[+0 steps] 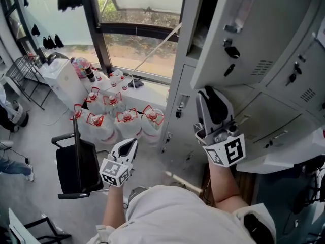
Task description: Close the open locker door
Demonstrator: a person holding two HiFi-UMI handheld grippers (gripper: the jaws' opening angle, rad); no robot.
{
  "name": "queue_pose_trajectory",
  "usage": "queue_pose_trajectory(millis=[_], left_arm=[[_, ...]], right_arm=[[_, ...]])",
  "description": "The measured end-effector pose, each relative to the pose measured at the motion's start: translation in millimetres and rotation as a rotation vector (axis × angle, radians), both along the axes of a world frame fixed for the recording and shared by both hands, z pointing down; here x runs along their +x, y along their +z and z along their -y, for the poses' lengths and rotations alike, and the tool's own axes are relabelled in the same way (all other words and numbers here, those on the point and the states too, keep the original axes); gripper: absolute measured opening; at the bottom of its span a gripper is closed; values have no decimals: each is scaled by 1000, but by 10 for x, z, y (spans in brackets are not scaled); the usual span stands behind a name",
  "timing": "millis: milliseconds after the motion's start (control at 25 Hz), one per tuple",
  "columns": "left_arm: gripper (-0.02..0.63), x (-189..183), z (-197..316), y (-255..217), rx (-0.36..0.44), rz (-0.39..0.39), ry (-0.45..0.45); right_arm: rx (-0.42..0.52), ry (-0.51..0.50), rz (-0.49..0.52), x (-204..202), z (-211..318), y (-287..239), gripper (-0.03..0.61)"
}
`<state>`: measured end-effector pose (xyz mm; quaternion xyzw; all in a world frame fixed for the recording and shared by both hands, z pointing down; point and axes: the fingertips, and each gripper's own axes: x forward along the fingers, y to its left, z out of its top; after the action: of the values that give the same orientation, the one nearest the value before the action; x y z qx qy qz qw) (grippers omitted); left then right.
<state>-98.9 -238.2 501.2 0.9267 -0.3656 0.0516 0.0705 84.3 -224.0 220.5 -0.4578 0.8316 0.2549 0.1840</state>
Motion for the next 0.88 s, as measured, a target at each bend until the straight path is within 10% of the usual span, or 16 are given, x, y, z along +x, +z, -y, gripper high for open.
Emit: queue_pose_trajectory(millis=[880], left_arm=[[3,-91,140,67,-17,11,-94]], right_arm=[[-41,-7,73,302,578,-148,52]])
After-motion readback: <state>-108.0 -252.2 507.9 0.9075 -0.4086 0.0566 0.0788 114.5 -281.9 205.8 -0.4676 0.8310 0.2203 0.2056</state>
